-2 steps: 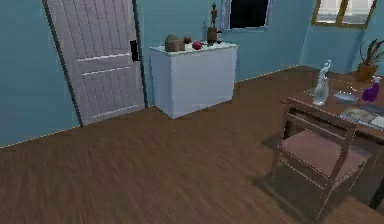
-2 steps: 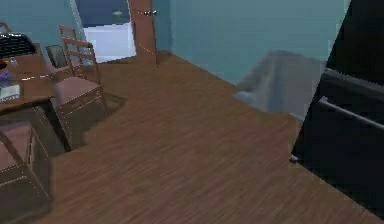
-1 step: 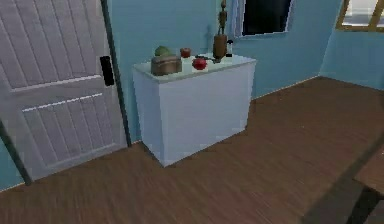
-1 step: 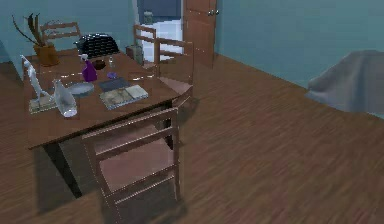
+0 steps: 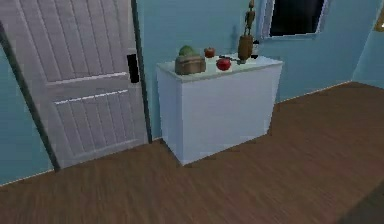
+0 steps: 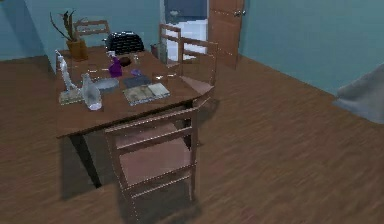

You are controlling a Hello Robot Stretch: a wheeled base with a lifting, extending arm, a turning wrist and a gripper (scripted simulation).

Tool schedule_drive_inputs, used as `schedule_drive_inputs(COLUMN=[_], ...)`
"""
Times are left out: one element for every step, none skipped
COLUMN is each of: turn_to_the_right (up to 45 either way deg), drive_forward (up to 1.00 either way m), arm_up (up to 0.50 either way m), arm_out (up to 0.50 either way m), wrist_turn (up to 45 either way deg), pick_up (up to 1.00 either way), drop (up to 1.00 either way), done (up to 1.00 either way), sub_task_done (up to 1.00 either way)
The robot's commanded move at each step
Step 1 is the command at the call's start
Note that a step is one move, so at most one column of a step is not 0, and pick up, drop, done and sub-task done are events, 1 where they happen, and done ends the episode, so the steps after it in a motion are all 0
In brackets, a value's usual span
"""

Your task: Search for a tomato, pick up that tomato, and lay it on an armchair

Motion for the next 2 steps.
schedule_drive_inputs(turn_to_the_right=[0.0, 12.0], drive_forward=[0.25, 0.00], arm_up=[0.00, 0.00], arm_out=[0.00, 0.00], wrist_turn=[0.0, 0.0], pick_up=[0.00, 0.00], drop=[0.00, 0.00], done=[0.00, 0.00], sub_task_done=[0.00, 0.00])
